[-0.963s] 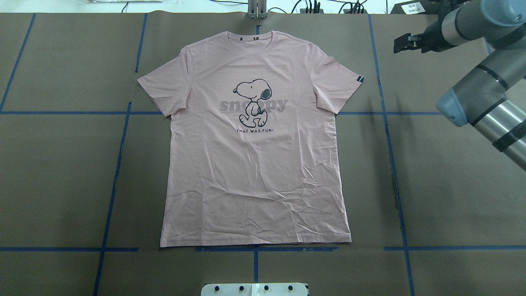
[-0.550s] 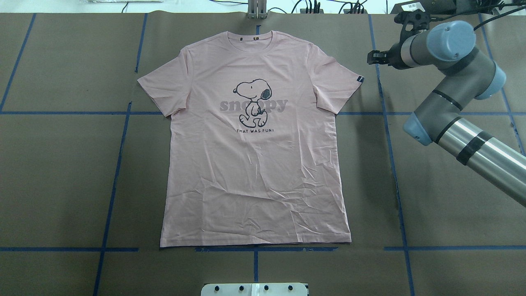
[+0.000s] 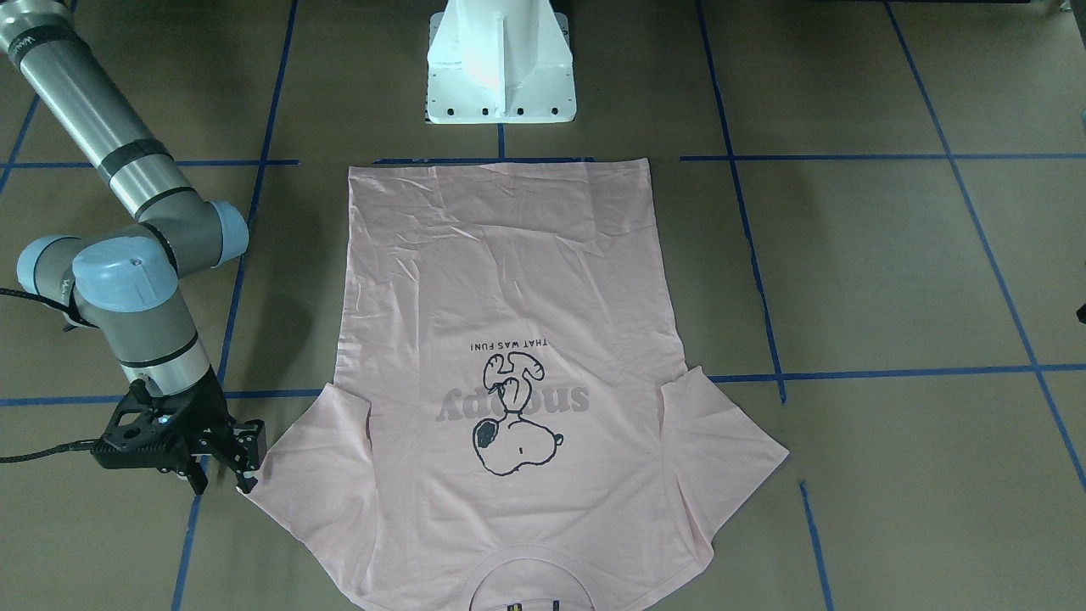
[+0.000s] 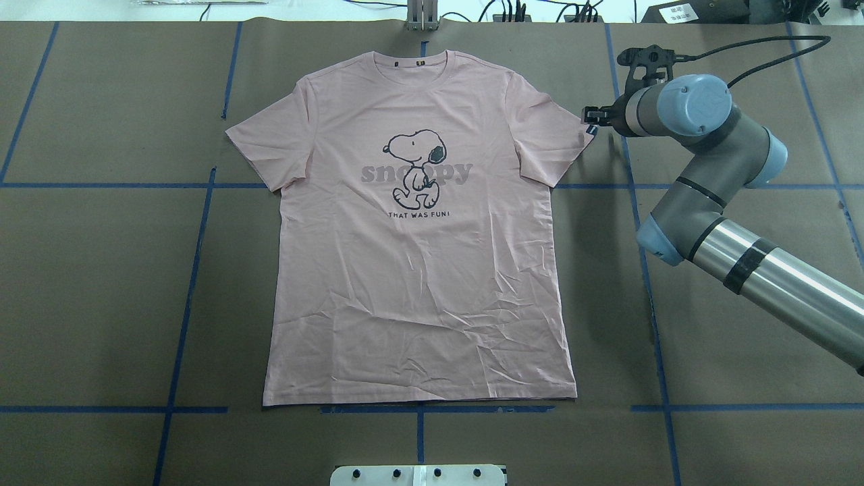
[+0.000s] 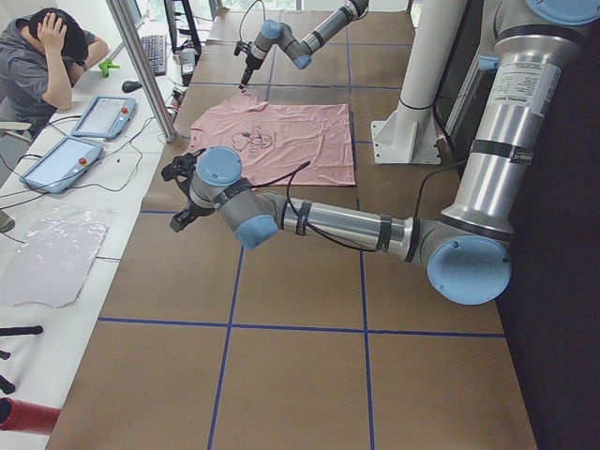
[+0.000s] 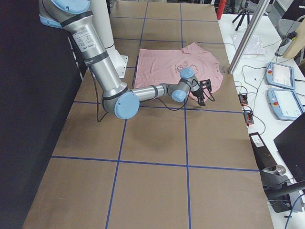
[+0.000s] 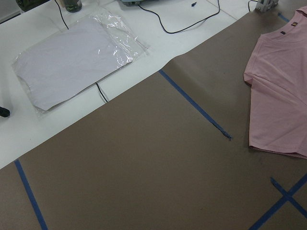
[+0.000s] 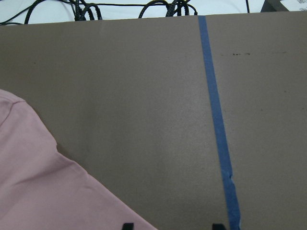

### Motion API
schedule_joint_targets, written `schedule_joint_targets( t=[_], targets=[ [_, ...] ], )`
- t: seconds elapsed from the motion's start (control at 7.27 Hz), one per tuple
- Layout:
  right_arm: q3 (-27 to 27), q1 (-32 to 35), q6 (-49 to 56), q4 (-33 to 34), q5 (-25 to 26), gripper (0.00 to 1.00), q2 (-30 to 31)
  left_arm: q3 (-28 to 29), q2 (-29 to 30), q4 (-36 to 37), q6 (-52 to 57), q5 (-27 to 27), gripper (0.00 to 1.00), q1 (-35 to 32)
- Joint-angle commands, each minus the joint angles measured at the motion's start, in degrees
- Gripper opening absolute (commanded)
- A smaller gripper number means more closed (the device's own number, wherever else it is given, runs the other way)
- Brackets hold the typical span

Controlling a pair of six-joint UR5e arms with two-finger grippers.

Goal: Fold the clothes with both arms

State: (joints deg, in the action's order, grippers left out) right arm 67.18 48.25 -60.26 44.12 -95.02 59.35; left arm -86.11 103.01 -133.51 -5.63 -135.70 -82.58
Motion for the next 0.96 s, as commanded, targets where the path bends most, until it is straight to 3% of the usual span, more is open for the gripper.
schedule_joint_targets(
  t=[0.0,0.83],
  targets=[
    [-0.8,-2.0,-2.4,0.2,2.4,0.60,-1.6,0.1,-0.1,0.0,0.1,0.0,1.00,0.0],
    [-0.9,-1.9,-0.1,0.1,3.3,0.55,-0.7,0.2,-0.1,0.0,0.1,0.0,1.00,0.1]
  ],
)
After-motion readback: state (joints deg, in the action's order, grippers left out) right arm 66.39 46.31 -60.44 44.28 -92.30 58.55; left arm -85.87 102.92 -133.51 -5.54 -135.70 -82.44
